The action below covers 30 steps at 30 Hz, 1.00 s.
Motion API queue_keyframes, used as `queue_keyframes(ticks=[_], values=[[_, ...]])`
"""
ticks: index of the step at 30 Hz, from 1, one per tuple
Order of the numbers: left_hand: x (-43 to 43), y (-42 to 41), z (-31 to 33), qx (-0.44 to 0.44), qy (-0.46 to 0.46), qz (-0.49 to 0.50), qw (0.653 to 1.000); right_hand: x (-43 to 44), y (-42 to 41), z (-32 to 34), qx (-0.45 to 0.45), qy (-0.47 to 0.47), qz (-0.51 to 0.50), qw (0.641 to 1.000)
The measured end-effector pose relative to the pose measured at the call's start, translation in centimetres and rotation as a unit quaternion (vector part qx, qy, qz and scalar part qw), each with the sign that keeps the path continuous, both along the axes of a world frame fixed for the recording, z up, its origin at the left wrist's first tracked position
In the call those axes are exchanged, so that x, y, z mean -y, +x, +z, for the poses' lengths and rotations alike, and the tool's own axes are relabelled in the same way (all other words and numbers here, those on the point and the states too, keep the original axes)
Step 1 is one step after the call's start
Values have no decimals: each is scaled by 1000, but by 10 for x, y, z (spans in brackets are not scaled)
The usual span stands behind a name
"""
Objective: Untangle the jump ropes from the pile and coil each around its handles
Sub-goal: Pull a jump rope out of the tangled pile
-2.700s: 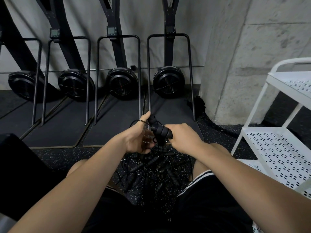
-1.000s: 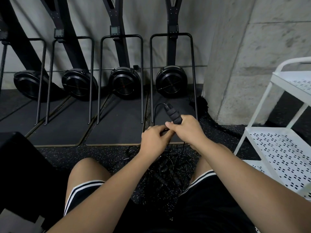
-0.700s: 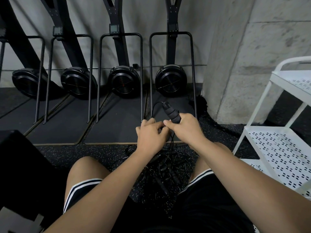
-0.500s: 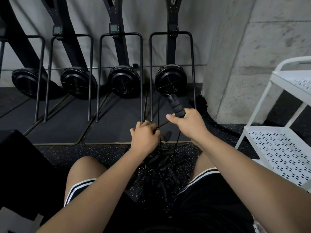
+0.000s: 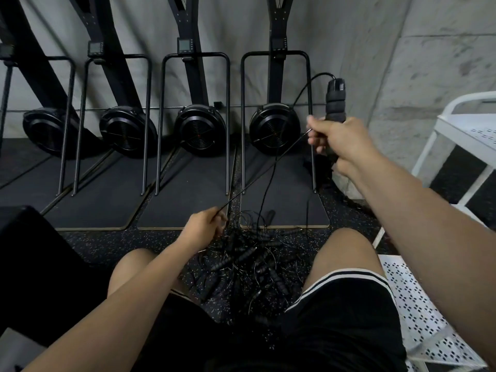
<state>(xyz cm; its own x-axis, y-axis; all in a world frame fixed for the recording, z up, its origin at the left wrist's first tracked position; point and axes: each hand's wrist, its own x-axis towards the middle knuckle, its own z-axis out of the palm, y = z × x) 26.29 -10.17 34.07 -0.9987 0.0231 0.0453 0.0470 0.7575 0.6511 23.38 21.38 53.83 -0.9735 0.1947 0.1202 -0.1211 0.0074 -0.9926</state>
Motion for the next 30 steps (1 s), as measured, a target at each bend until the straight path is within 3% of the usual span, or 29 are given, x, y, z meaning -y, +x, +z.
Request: queue_keyframes(ticks=[9,16,22,30], values=[[8,2,-9,31,41,40,998,-15,-21,-7,69,-128,49,988],[-30,-7,39,-18,96,-20,995,9,-5,-79,180,-60,105,976],[-66,-10,76,-4,235,-57,970,33,27,-125,140,-38,36,989],[-83,-24,99,43,384,-58,921,56,74,-160,105,95,187,972]])
